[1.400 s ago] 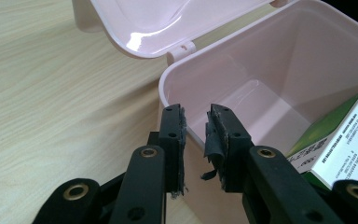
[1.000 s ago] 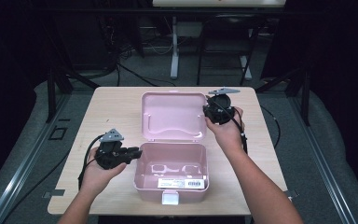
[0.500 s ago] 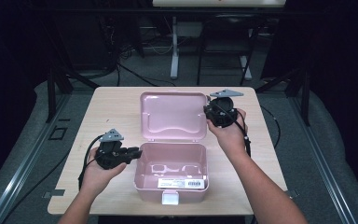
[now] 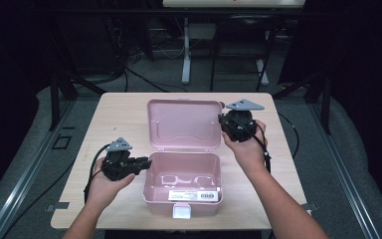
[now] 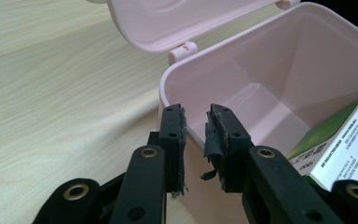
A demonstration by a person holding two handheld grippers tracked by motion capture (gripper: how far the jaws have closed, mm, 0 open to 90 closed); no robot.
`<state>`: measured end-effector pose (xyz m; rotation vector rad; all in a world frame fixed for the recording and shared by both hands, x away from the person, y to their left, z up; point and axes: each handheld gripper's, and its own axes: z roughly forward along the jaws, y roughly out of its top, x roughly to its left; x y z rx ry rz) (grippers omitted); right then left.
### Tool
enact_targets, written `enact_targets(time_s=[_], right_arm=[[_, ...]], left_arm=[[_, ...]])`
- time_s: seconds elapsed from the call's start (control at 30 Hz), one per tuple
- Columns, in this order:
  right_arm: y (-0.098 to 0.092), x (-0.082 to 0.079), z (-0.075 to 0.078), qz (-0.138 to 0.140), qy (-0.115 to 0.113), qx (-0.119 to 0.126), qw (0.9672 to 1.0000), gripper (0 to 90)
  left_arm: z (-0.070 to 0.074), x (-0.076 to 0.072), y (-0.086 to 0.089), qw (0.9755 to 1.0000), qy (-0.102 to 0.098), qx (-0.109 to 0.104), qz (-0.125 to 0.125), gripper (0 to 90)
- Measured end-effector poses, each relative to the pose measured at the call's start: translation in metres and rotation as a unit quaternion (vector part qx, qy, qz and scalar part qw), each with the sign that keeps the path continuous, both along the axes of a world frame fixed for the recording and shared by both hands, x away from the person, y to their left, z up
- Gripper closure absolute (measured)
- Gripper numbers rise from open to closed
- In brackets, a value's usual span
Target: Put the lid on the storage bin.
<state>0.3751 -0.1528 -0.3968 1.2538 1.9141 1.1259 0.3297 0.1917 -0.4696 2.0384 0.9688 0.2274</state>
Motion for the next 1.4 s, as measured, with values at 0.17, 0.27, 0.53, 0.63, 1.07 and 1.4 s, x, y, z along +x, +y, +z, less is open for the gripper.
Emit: enact_targets(time_s=[0.17, 0.27, 0.53, 0.63, 1.07, 1.4], right_arm=[[0.0, -0.007, 0.0, 0.004, -0.012, -0.002, 0.9999, 85.4], [0.0, -0.013, 0.0, 0.005, -0.022, -0.003, 0.9997, 85.5], [0.0, -0.029, -0.001, 0.009, -0.051, -0.011, 0.9986, 85.5], [0.0, -0.033, -0.002, 0.011, -0.058, -0.01, 0.9982, 85.6], [-0.004, -0.049, -0.004, 0.018, -0.071, 0.002, 0.9973, 86.2], [-0.007, -0.06, -0.008, 0.021, -0.082, 0.019, 0.9963, 86.7]], left_arm=[[0.0, 0.0, 0.0, 1.0, 0.0, 0.0, 0.002, 75.7], [0.0, 0.0, 0.0, 1.0, 0.002, -0.003, 0.004, 75.7], [0.0, 0.0, 0.0, 1.0, 0.003, -0.003, 0.004, 75.7], [0.0, 0.0, 0.0, 1.0, 0.004, -0.005, 0.006, 75.7], [-0.001, 0.0, 0.001, 1.0, 0.005, -0.007, 0.003, 75.8], [-0.001, 0.0, 0.001, 0.9998, 0.009, -0.014, 0.006, 75.9]])
